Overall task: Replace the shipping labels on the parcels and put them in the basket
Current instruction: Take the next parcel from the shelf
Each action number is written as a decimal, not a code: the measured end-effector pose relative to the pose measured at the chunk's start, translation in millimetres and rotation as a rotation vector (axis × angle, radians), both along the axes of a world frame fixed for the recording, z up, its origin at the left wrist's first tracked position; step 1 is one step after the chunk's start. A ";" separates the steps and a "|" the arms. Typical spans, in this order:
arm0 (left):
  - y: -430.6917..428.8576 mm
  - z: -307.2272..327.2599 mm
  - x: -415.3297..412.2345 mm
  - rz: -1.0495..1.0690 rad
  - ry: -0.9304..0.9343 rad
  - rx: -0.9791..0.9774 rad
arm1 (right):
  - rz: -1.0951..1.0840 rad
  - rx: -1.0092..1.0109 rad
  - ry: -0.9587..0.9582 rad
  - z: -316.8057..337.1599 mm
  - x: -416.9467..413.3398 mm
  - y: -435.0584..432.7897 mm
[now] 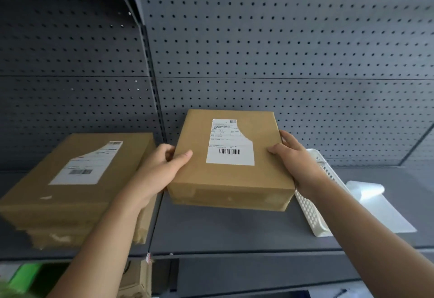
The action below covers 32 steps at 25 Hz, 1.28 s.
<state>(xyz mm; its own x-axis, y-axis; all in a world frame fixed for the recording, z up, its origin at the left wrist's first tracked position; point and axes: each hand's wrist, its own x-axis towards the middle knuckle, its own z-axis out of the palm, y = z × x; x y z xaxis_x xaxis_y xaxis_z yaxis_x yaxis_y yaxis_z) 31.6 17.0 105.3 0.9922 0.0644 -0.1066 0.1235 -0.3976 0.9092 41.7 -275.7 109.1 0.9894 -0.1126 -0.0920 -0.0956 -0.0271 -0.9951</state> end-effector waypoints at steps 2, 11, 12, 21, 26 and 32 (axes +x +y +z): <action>-5.6 -20.4 7.0 -0.024 0.033 0.053 | -0.008 0.001 0.040 -16.8 1.8 -7.7; -12.5 -88.2 17.6 0.009 0.177 0.129 | 0.026 -0.018 0.176 -82.5 15.1 -9.6; -11.4 -93.0 17.8 0.011 0.186 0.141 | 0.032 -0.026 0.188 -87.6 16.5 -9.6; -9.0 -123.9 20.6 0.010 0.229 0.222 | 0.037 -0.059 0.265 -121.4 22.8 -7.7; -13.3 -127.4 24.8 0.023 0.168 0.215 | 0.022 -0.106 0.251 -123.0 22.1 -5.9; -30.0 -122.8 34.7 -0.134 -0.025 0.227 | -0.021 -0.547 0.061 -118.3 28.3 1.3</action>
<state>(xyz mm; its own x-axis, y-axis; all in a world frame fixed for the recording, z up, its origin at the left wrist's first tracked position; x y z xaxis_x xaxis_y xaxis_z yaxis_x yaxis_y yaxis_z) 66.3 -13.0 -17.5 0.9956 -0.0481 -0.0800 0.0349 -0.6034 0.7967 69.9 -274.4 -9.2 0.9811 -0.1796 -0.0714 -0.1585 -0.5362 -0.8291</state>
